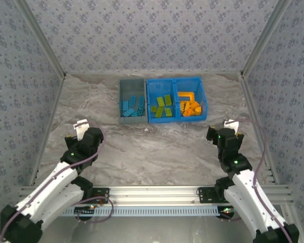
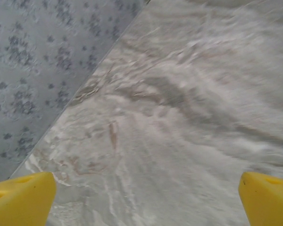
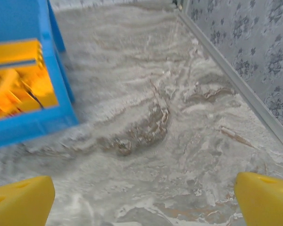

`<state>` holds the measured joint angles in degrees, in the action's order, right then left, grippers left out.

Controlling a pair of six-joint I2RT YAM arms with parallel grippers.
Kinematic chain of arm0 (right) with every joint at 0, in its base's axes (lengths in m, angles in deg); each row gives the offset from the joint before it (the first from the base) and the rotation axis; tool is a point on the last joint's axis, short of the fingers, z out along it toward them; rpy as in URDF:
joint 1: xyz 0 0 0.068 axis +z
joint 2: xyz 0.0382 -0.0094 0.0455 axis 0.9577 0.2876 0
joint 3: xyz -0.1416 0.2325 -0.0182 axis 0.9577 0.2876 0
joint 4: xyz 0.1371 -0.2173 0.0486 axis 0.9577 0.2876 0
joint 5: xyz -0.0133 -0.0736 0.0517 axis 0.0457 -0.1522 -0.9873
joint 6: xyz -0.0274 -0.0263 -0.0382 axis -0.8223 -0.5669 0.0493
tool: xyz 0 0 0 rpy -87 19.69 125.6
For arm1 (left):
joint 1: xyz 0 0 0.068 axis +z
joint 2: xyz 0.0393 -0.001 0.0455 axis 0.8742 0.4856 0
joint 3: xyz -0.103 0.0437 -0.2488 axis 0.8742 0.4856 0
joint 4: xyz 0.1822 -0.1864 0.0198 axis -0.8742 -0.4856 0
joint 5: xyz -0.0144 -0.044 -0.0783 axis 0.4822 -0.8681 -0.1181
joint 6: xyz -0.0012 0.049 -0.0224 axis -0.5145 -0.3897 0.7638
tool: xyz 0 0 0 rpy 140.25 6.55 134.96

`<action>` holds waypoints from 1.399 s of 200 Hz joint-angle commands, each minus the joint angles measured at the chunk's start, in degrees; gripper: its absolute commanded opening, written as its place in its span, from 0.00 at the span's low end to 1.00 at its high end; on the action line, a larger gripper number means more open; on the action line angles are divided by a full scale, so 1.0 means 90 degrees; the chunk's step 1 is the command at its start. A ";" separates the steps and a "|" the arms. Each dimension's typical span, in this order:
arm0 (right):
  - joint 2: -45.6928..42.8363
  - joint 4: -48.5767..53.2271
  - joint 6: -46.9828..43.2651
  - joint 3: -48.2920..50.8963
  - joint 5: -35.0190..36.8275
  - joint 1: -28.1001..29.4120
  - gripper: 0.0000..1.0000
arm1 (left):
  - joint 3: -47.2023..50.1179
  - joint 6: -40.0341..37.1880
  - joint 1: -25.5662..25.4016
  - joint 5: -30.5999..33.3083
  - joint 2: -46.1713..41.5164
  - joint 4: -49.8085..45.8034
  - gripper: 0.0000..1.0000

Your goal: Sort the legos into containers by color

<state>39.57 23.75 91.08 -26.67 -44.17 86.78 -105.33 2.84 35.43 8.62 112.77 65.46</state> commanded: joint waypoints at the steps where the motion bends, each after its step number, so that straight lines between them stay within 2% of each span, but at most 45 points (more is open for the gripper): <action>1: 0.0526 -0.2145 -0.0680 0.0425 0.0080 -0.0281 1.00 | 0.0383 -0.1015 0.0894 -0.0471 0.0345 0.1974 0.99; 23: 0.1505 -0.3180 -0.0626 0.0637 -0.0200 -0.0592 1.00 | 0.0898 -0.0909 0.1861 -0.1155 0.1121 0.3152 0.99; 29: 0.1812 -0.3511 -0.0622 0.0681 -0.0360 -0.0708 1.00 | 0.0796 -0.0871 0.2076 -0.1374 0.1286 0.3050 1.00; 42: 0.2533 -0.4369 -0.0671 0.0748 -0.0639 -0.0919 1.00 | 0.0758 -0.1139 0.2252 -0.1462 0.1686 0.3618 0.99; 62: 0.3426 -0.5052 -0.0718 0.0466 -0.0985 -0.1060 1.00 | 0.0501 -0.1453 0.2472 -0.1698 0.2545 0.4345 0.99; 75: 0.4009 -0.5521 -0.0830 0.0263 -0.1316 -0.1185 1.00 | 0.0158 -0.1648 0.2629 -0.2123 0.3149 0.4564 1.00; 88: 0.4432 -0.5230 -0.1089 -0.0168 -0.1473 -0.1210 1.00 | -0.0005 -0.1756 0.2702 -0.2242 0.3566 0.5039 1.00; 103: 0.4733 -0.5490 -0.1432 -0.0287 -0.1638 -0.1246 1.00 | 0.0038 -0.1779 0.2773 -0.2317 0.3918 0.5938 1.00; 118: 0.5062 -0.6403 -0.1381 0.0021 -0.2005 -0.1479 1.00 | 0.0130 -0.1454 0.2879 -0.2582 0.4233 0.6645 0.99; 130: 0.5424 -0.7133 -0.1280 0.0269 -0.2257 -0.1648 1.00 | 0.0376 -0.1674 0.2772 -0.2636 0.4486 0.7402 0.99; 142: 0.5695 -0.7653 -0.1265 0.0392 -0.2224 -0.1664 1.00 | 0.0467 -0.1999 0.2645 -0.3098 0.4517 0.7607 0.99; 155: 0.5604 -0.7287 -0.1242 0.0290 -0.2146 -0.1642 1.00 | 0.0640 -0.2378 0.2457 -0.3433 0.4686 0.8063 0.99; 169: 0.5668 -0.7079 -0.1219 0.0107 -0.1803 -0.1576 1.00 | 0.0880 -0.2603 0.2406 -0.3551 0.5274 0.9305 1.00; 183: 0.5723 -0.6885 -0.1187 -0.0035 -0.1495 -0.1502 1.00 | 0.0403 -0.2294 0.2588 -0.3590 0.5021 0.7846 0.99; 192: 0.5727 -0.6861 -0.1188 -0.0036 -0.1472 -0.1487 1.00 | 0.0416 -0.2180 0.2830 -0.4052 0.5097 0.8085 1.00; 280: 0.5733 -0.6849 -0.1198 -0.0047 -0.1466 -0.1473 1.00 | 0.0414 -0.2100 0.2855 -0.3964 0.5031 0.7959 1.00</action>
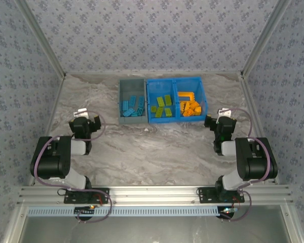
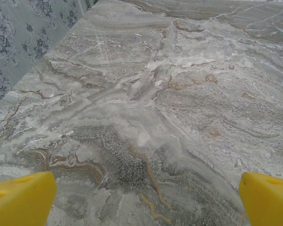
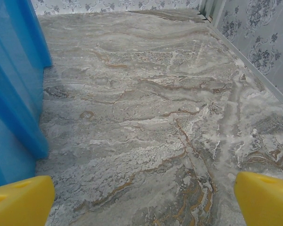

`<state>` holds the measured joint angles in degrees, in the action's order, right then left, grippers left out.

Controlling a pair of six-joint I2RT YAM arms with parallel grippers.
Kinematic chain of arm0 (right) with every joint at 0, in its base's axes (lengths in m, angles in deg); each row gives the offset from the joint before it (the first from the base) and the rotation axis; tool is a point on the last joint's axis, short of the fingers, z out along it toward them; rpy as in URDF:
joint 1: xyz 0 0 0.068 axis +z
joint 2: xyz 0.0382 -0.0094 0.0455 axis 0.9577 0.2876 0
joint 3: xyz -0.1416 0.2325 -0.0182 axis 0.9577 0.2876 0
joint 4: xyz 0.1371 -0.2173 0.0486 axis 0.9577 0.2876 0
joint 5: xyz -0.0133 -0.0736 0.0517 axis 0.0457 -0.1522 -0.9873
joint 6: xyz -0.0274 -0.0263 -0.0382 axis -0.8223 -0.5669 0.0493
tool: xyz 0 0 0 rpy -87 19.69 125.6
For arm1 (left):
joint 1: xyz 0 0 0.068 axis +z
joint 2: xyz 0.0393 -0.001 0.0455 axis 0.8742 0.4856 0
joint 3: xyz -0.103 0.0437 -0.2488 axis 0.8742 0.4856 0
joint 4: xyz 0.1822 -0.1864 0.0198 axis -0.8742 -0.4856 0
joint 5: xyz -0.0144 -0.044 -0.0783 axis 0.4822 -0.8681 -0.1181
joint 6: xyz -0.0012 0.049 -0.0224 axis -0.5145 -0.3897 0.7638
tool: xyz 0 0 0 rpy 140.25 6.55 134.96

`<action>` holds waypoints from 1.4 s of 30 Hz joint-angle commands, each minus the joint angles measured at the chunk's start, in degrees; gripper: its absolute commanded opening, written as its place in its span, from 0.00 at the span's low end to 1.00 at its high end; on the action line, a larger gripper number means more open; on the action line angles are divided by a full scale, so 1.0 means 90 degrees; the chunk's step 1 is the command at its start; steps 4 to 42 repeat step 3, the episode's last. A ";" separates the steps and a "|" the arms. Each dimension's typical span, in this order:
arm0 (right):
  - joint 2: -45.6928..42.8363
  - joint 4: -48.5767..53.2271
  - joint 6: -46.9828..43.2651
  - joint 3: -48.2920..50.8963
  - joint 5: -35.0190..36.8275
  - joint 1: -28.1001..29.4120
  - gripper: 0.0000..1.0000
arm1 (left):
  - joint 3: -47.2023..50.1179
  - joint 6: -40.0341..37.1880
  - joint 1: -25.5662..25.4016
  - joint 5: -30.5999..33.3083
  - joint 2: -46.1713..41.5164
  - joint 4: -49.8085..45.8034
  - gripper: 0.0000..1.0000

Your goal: Sort the legos into containers by color

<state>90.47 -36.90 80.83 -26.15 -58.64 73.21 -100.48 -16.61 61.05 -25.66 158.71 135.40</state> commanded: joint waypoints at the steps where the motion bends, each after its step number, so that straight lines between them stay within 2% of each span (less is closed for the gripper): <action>1: 0.0075 -0.0114 -0.0054 -0.0109 0.0144 0.0031 1.00 | -0.0122 0.0066 0.0008 -0.0151 -0.0075 0.0188 0.99; 42: 0.0076 -0.0127 -0.0059 -0.0103 0.0155 0.0030 1.00 | -0.0125 0.0062 0.0008 -0.0151 -0.0075 0.0188 0.99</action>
